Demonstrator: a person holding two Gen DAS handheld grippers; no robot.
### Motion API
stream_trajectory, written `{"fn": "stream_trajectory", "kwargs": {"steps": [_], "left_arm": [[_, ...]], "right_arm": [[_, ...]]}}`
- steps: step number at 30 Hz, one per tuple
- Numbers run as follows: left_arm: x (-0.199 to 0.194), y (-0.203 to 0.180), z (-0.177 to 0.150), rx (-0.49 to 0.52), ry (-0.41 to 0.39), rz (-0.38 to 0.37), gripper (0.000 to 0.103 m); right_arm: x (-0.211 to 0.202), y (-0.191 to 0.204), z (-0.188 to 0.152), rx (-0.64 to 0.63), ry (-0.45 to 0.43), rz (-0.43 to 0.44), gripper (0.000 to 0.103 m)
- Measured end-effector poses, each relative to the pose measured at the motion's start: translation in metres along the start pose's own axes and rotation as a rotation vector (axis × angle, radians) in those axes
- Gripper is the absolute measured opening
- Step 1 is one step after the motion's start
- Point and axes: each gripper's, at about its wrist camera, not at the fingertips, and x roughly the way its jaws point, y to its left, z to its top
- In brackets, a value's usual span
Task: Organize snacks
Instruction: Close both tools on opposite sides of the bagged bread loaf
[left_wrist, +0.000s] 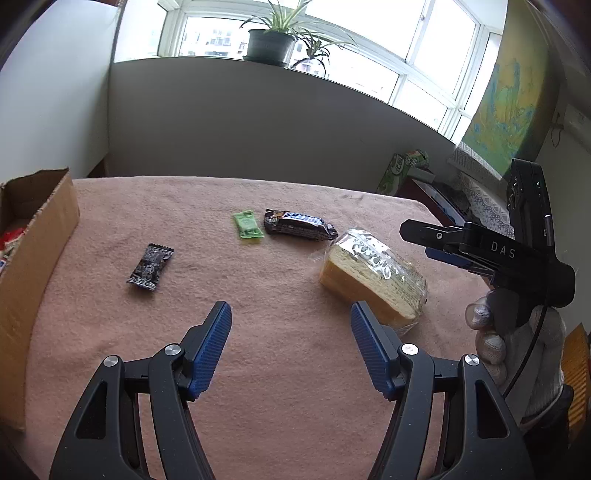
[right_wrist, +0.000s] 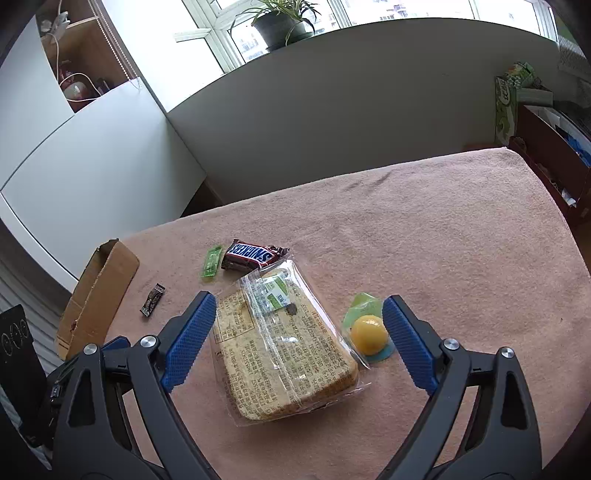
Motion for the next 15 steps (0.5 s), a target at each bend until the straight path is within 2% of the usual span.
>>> {"fn": "stream_trajectory", "kwargs": {"steps": [4, 6, 8, 15], "left_arm": [[0.015, -0.013, -0.001, -0.011, 0.039, -0.044, 0.067], [0.02, -0.018, -0.002, -0.01, 0.051, -0.056, 0.067], [0.025, -0.021, -0.004, -0.017, 0.065, -0.067, 0.067], [0.033, -0.028, -0.003, -0.037, 0.088, -0.109, 0.067]], "right_arm": [[0.004, -0.008, -0.001, 0.035, 0.023, 0.071, 0.094], [0.009, -0.011, -0.002, 0.049, 0.044, 0.089, 0.081], [0.013, -0.012, -0.003, 0.059, 0.058, 0.096, 0.074], [0.029, -0.005, -0.003, 0.04, 0.101, 0.106, 0.074]]}}
